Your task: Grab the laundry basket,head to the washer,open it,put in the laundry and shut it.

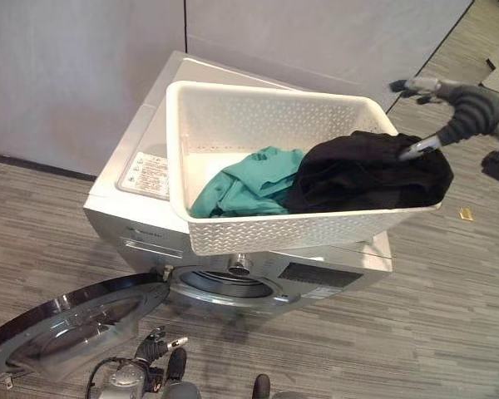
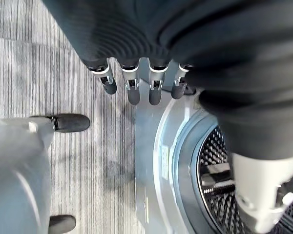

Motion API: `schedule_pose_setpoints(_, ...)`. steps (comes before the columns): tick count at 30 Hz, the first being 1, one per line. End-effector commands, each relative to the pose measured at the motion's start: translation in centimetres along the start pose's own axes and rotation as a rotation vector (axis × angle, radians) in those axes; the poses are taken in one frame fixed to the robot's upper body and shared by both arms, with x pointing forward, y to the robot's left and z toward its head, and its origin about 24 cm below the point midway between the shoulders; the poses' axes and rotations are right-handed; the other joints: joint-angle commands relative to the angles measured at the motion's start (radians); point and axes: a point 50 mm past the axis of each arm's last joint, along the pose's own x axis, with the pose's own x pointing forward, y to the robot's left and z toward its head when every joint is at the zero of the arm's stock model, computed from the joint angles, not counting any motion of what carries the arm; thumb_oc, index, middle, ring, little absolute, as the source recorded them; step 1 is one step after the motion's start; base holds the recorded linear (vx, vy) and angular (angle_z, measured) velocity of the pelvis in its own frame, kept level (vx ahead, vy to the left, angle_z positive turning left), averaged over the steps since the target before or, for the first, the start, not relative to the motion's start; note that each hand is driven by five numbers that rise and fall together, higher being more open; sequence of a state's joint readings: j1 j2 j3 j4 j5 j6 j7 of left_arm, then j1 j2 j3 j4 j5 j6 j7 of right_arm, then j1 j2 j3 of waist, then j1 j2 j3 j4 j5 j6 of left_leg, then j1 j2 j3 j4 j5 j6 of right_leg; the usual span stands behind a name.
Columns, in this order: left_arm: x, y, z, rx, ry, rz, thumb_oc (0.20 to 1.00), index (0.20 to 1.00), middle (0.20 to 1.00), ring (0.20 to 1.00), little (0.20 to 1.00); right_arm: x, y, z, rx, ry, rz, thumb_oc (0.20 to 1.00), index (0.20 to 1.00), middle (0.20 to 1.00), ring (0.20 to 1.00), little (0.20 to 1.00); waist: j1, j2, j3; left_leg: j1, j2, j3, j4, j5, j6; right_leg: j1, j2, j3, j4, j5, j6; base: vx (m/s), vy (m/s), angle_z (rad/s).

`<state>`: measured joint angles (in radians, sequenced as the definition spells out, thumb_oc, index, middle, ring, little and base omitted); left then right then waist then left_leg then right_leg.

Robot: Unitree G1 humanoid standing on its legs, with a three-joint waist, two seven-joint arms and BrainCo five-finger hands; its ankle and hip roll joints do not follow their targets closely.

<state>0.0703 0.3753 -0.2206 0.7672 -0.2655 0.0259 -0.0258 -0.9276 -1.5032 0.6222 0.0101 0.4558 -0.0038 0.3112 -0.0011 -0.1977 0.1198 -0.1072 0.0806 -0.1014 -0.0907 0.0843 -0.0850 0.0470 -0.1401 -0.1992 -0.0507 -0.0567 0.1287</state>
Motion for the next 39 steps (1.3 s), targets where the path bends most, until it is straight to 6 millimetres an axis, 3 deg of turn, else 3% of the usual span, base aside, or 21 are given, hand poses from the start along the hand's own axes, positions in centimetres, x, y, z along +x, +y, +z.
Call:
schedule_pose_setpoints(1, 0.1, 0.3, 0.5, 0.025, -0.021, -0.016, 1.000, 1.000, 1.000, 1.000, 1.000, -0.7, -2.0, 1.2, -0.103, 0.001, -0.024, 1.000, 1.000, 1.000, 1.000, 1.000, 0.049, -0.027, -0.024, 0.033, 0.087, 0.014, 0.003, -0.090, 0.016, -0.093, -0.075, -0.005, 0.131, 0.056, 0.051, 0.00, 0.000, 0.00)
schedule_pose_setpoints(11, 0.2, -0.1, 0.4, -0.001, -0.011, -0.032, 1.000, 1.000, 1.000, 1.000, 1.000, 0.0, 1.0, 0.6, -0.153, 0.040, 0.145, 1.000, 1.000, 1.000, 1.000, 1.000, 0.055, -0.020, -0.016, 0.022, 0.084, -0.001, 0.003, -0.085, 0.015, -0.087, -0.078, -0.020, 0.126, 0.053, 0.048, -0.01, -0.003, 0.06)
schedule_pose_setpoints(16, 0.3, -0.5, 1.2, -0.017, -0.046, -0.048, 1.000, 1.000, 1.000, 1.000, 1.000, -0.2, 1.3, -0.3, -0.152, 0.082, 0.160, 1.000, 1.000, 1.000, 1.000, 1.000, 0.054, -0.008, -0.010, 0.011, 0.082, -0.017, 0.003, -0.081, 0.012, -0.085, -0.080, -0.034, 0.125, 0.051, 0.047, -0.01, -0.001, 0.01)
schedule_pose_setpoints(17, 0.3, -0.5, 1.2, -0.017, -0.046, -0.048, 1.000, 1.000, 1.000, 1.000, 1.000, -0.2, 1.3, -0.3, -0.152, 0.082, 0.160, 0.956, 0.956, 0.956, 0.956, 0.956, 0.054, -0.008, -0.010, 0.011, 0.082, -0.017, 0.003, -0.081, 0.012, -0.085, -0.080, -0.034, 0.125, 0.051, 0.047, 0.00, 0.000, 0.00)
schedule_pose_setpoints(18, 0.3, -0.5, 1.3, -0.014, -0.048, -0.049, 1.000, 1.000, 1.000, 1.000, 1.000, 0.0, 1.2, -0.5, -0.140, 0.087, 0.146, 0.859, 0.859, 0.859, 0.859, 0.859, 0.055, -0.006, -0.011, 0.011, 0.081, -0.019, 0.003, -0.081, 0.013, -0.085, -0.080, -0.036, 0.126, 0.051, 0.045, 0.00, 0.000, 0.00)
schedule_pose_setpoints(21, 0.2, -0.8, 1.1, -0.006, -0.040, -0.059, 1.000, 1.000, 1.000, 1.000, 1.000, 0.0, 1.1, -0.6, -0.139, 0.094, 0.139, 0.805, 0.805, 0.805, 0.805, 0.805, 0.055, -0.001, -0.012, 0.011, 0.082, -0.020, 0.003, -0.082, 0.013, -0.084, -0.082, -0.038, 0.127, 0.049, 0.045, 0.00, 0.000, 0.00)
schedule_pose_setpoints(22, 0.3, -1.0, 1.0, -0.010, -0.034, -0.064, 1.000, 1.000, 1.000, 1.000, 1.000, 0.0, 1.1, -0.6, -0.142, 0.095, 0.141, 0.598, 0.598, 0.598, 0.598, 0.598, 0.054, 0.002, -0.014, 0.011, 0.082, -0.022, 0.003, -0.082, 0.013, -0.082, -0.082, -0.038, 0.126, 0.048, 0.045, 0.00, 0.000, 0.00)
schedule_pose_setpoints(23, 0.3, -1.1, 1.0, -0.014, -0.034, -0.068, 1.000, 1.000, 1.000, 1.000, 1.000, 0.1, 1.2, -0.6, -0.141, 0.095, 0.140, 0.482, 0.482, 0.482, 0.482, 0.482, 0.054, 0.003, -0.014, 0.012, 0.082, -0.023, 0.003, -0.082, 0.013, -0.082, -0.082, -0.039, 0.126, 0.047, 0.045, 0.00, 0.000, 0.00)
schedule_pose_setpoints(24, 0.3, -1.2, 1.1, -0.016, -0.035, -0.069, 1.000, 1.000, 1.000, 1.000, 1.000, 0.1, 1.1, -0.6, -0.140, 0.092, 0.134, 0.244, 0.244, 0.244, 0.244, 0.244, 0.053, 0.004, -0.014, 0.013, 0.082, -0.023, 0.003, -0.082, 0.013, -0.081, -0.082, -0.039, 0.126, 0.047, 0.044, 0.00, 0.000, 0.00)
schedule_pose_setpoints(25, 0.3, -1.2, 1.1, -0.019, -0.036, -0.069, 1.000, 1.000, 1.000, 1.000, 1.000, 0.1, 1.0, -0.6, -0.135, 0.089, 0.125, 0.200, 0.200, 0.200, 0.200, 0.200, 0.052, 0.006, -0.015, 0.013, 0.082, -0.023, 0.003, -0.082, 0.013, -0.081, -0.081, -0.039, 0.126, 0.046, 0.044, 0.00, 0.000, 0.00)
schedule_pose_setpoints(33, 0.5, -1.4, 1.4, -0.018, -0.041, -0.059, 1.000, 1.000, 1.000, 1.000, 1.000, 0.2, -1.1, -0.6, -0.054, 0.055, -0.060, 0.200, 0.200, 0.200, 0.200, 0.200, 0.046, 0.011, -0.025, 0.016, 0.081, -0.019, 0.003, -0.087, 0.013, -0.077, -0.080, -0.034, 0.118, 0.050, 0.044, 0.00, 0.000, 0.00)
schedule_pose_setpoints(39, 0.9, -1.1, 1.7, -0.010, -0.038, -0.011, 1.000, 1.000, 1.000, 1.000, 1.000, 0.0, -5.8, -0.6, 0.143, -0.040, -0.465, 0.200, 0.200, 0.200, 0.200, 0.200, 0.046, 0.017, -0.039, 0.033, 0.080, -0.010, 0.003, -0.097, 0.017, -0.072, -0.075, -0.020, 0.113, 0.054, 0.042, 0.00, 0.000, -0.01)
